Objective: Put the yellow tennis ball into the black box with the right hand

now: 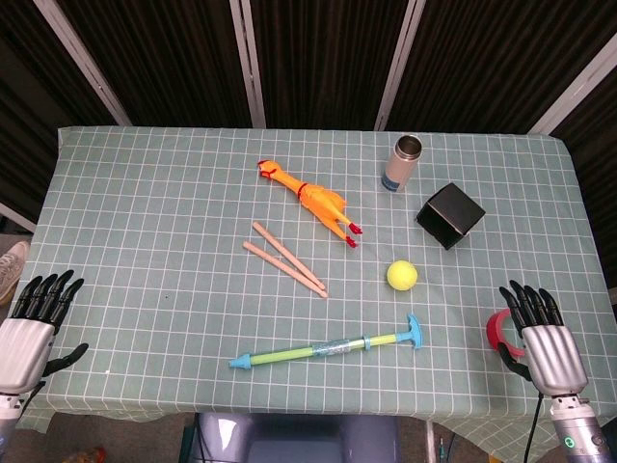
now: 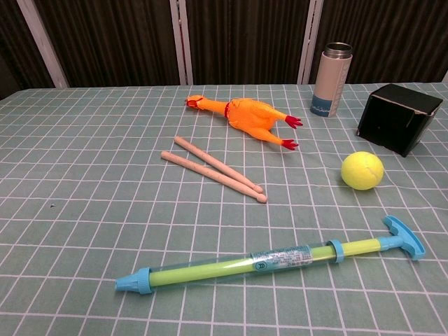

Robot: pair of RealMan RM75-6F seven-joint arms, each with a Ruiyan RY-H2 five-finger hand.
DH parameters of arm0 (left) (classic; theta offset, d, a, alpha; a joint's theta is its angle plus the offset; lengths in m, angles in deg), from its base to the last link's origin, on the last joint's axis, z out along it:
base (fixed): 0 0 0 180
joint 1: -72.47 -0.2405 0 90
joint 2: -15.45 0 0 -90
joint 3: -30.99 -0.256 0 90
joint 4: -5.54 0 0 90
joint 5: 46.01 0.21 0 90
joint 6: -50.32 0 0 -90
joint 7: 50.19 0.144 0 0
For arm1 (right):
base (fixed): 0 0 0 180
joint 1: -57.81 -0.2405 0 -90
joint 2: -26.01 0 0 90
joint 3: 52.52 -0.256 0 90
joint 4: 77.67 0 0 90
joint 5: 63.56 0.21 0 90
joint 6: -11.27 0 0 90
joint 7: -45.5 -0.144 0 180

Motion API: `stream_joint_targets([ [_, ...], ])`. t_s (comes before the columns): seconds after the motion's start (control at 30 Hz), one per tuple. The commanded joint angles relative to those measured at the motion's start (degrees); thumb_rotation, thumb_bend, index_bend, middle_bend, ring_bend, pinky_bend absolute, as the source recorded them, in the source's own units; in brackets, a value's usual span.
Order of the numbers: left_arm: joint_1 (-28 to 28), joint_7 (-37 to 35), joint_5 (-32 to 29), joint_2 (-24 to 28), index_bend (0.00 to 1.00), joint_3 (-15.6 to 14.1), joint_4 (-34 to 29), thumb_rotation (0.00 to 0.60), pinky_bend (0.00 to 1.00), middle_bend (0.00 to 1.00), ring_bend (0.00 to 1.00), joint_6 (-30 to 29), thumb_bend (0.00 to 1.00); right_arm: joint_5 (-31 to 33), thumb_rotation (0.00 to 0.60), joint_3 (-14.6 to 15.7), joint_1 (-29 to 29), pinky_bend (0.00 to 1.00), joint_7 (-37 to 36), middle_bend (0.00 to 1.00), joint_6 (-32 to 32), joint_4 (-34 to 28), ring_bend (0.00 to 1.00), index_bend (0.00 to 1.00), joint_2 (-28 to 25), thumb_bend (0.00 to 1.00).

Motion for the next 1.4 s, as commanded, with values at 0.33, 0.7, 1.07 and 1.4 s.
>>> stream_joint_targets([
  [0.33, 0.3, 0.8, -0.3, -0.3, 0.0, 0.2, -0.1, 0.6, 0.0, 0.0, 0.0, 0.5, 0.13, -3.5, 0.6, 0.6, -0.3, 0.18, -3.3, 0.0, -1.2, 0.3, 0.01, 0.0, 1.0, 0.38],
  [0.7, -0.1, -0.3, 0.9, 0.2, 0.0, -0.2, -0.1, 0.6, 0.0, 0.0, 0.0, -0.6, 0.13, -2.6, 0.6, -1.5, -3.5, 0.78, -15.8, 0.38, 1.4, -0.7, 0.42, 0.35, 12.1, 0.53],
  [1.07, 0.6, -0.9, -0.1, 0.4, 0.0, 0.3, 0.1, 0.6, 0.0, 0.0, 0.0, 0.7, 0.13, 4.9, 0.6, -4.3, -10.2, 0.81, -17.4, 0.39, 14.3, -1.9, 0.43, 0.36, 16.7, 0.56],
  [1.4, 1.5, -0.2, -2.4, 0.2, 0.0, 1.0, -0.1, 0.6, 0.0, 0.0, 0.0, 3.1, 0.13, 15.3, 0.6, -9.1, -14.6, 0.81, -25.5, 0.39, 23.8, 0.4, 0.43, 0.36, 19.8, 0.56],
])
